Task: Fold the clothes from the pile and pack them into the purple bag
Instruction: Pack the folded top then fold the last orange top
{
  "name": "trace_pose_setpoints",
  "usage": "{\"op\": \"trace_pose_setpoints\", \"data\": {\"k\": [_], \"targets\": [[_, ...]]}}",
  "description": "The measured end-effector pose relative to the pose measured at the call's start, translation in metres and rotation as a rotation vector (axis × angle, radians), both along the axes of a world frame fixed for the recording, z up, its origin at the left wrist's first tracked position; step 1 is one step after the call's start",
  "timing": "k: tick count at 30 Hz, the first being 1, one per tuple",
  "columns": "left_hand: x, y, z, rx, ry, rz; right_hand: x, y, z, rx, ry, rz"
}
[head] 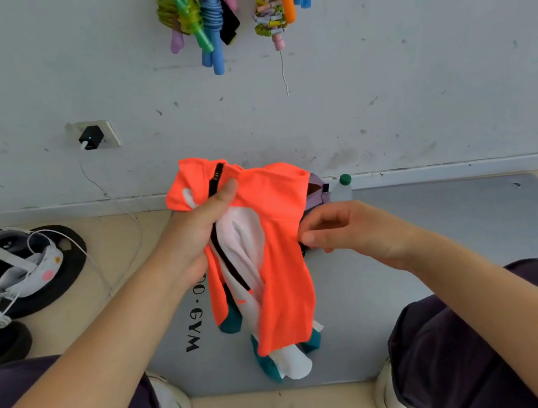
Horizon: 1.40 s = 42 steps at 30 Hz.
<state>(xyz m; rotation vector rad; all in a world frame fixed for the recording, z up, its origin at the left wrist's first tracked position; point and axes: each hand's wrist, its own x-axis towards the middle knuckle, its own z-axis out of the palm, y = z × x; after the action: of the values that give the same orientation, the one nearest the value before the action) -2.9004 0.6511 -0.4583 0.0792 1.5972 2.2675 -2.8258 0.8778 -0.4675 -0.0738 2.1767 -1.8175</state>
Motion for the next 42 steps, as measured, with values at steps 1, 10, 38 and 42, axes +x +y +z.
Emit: {"op": "trace_pose_setpoints", "data": {"k": [1, 10, 38, 42], "targets": [[0.001, 0.001, -0.001, 0.002, 0.0, 0.007, -0.001, -0.002, -0.001, -0.039, -0.01, -0.006], [0.0, -0.002, -0.007, -0.152, 0.093, -0.046, -0.004, -0.014, -0.005, 0.001, 0.068, -0.247], [0.017, 0.011, -0.016, -0.14, -0.143, -0.529, -0.002, -0.024, 0.003, -0.085, 0.157, -0.195], [0.022, 0.017, -0.016, -0.228, -0.118, -0.464, -0.001, -0.029, 0.002, -0.03, 0.165, -0.184]]}}
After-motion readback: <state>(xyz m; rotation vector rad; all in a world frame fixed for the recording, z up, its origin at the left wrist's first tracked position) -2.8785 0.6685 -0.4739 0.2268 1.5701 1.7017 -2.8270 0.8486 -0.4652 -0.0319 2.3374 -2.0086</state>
